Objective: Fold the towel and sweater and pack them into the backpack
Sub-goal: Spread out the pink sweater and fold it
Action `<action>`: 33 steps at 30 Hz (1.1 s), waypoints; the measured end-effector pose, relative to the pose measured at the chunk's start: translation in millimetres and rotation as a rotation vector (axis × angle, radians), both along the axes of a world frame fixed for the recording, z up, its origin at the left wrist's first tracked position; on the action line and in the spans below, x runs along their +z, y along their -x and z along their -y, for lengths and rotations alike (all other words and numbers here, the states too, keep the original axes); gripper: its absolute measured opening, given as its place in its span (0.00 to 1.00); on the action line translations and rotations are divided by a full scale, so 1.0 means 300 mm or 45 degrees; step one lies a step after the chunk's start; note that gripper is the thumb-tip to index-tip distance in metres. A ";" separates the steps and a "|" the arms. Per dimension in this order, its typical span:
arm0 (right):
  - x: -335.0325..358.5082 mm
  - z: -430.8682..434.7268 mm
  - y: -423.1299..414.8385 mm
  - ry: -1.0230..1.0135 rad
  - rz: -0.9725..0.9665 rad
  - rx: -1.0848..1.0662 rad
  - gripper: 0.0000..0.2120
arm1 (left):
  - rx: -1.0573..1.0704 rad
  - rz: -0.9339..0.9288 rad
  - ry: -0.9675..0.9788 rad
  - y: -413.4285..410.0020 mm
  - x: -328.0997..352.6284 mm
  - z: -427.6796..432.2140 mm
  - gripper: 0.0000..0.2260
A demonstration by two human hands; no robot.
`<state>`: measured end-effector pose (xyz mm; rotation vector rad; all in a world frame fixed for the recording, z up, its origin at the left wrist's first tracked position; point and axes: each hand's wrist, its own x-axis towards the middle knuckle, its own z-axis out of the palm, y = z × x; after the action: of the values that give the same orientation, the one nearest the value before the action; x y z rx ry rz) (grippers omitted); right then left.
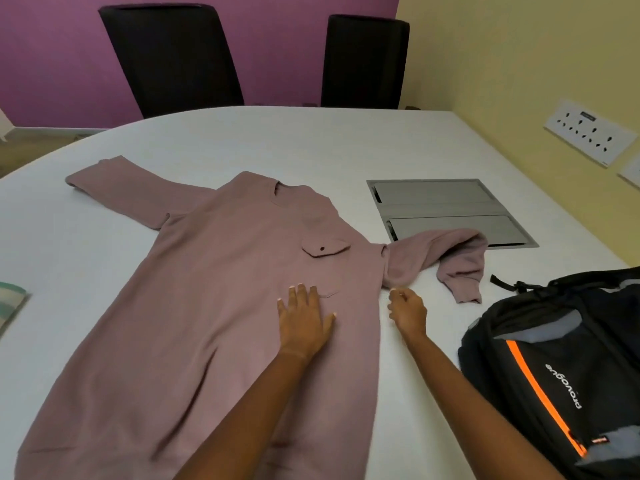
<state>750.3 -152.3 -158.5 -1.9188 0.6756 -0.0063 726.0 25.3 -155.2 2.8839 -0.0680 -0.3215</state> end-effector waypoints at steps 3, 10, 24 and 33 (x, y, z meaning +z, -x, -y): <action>-0.012 0.057 -0.107 -0.131 -0.061 -0.143 0.13 | 0.016 0.000 0.115 -0.060 0.024 0.094 0.34; -0.044 0.144 -0.272 -0.484 -0.209 -0.276 0.22 | -0.025 -0.045 0.177 -0.180 0.013 0.292 0.41; 0.373 0.256 -0.467 -1.307 0.739 -0.051 0.21 | -0.241 -0.153 0.084 -0.193 -0.133 0.335 0.34; 0.034 0.093 -0.223 -0.641 -0.096 0.280 0.13 | 0.671 0.074 1.324 -0.246 -0.111 0.229 0.12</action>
<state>817.3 -180.1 -148.3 -1.4993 0.4574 0.3449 799.7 -43.3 -188.6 1.7853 0.3895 -0.0545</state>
